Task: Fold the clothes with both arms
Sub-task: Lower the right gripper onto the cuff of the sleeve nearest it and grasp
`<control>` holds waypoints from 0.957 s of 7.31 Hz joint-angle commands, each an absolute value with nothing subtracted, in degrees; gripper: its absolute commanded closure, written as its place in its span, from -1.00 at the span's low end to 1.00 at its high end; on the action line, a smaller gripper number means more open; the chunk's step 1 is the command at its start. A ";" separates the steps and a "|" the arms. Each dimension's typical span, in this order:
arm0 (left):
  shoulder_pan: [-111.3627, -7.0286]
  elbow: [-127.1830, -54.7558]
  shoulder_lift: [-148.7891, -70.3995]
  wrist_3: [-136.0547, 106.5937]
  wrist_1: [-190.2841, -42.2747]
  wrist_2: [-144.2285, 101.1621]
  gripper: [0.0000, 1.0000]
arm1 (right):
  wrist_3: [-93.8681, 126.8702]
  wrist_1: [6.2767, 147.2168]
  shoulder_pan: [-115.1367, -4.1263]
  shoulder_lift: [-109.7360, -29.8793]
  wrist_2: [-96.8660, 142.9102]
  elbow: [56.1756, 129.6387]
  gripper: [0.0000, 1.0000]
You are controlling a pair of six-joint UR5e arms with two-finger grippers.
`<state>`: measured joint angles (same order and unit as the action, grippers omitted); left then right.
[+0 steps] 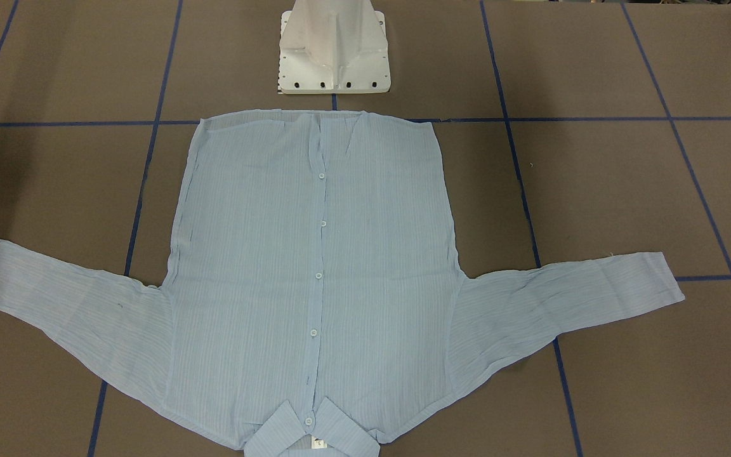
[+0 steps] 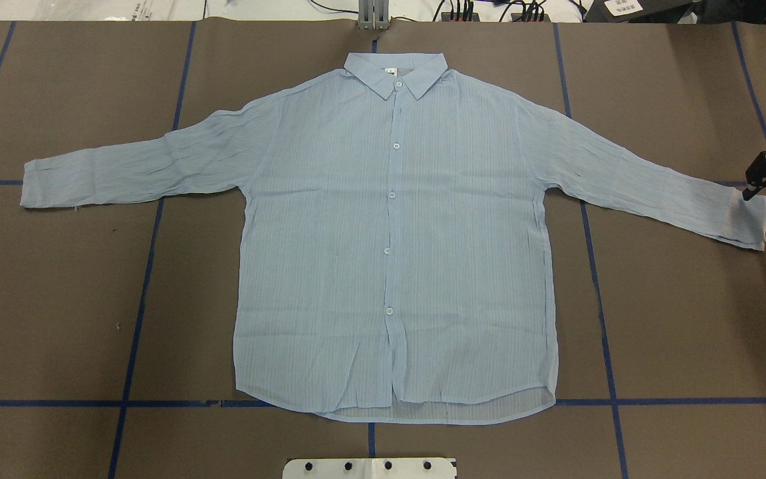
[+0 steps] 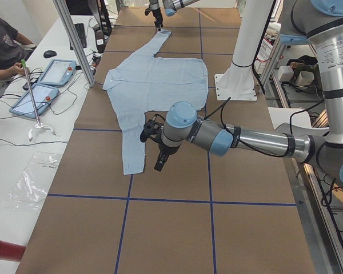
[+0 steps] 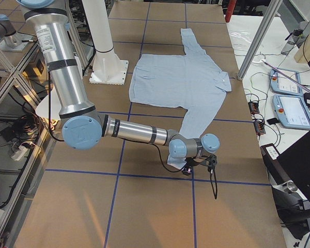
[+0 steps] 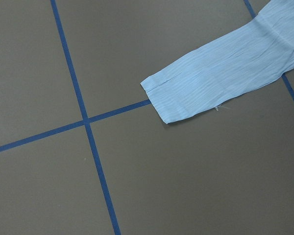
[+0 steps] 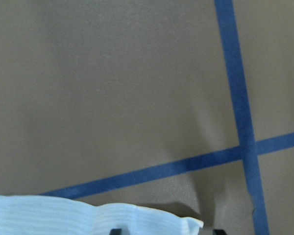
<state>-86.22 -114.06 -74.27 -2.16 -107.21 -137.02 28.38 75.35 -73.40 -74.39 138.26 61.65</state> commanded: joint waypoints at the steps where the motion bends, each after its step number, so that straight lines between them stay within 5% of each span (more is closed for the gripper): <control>1: -86.22 -114.43 -74.27 -2.20 -107.23 -137.02 -1.00 | 30.93 75.32 -73.39 -73.66 138.16 61.52 -0.32; 5: -86.22 -114.61 -74.27 -2.20 -107.23 -137.11 -1.00 | 30.85 75.32 -73.39 -73.74 137.21 60.47 -0.28; 7: -86.22 -114.70 -74.36 -2.20 -107.23 -137.11 -1.00 | 31.02 75.32 -73.39 -73.65 135.44 60.56 -0.02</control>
<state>-86.22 -114.62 -74.32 -2.20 -107.19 -137.11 30.89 75.32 -73.39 -73.71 136.17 60.54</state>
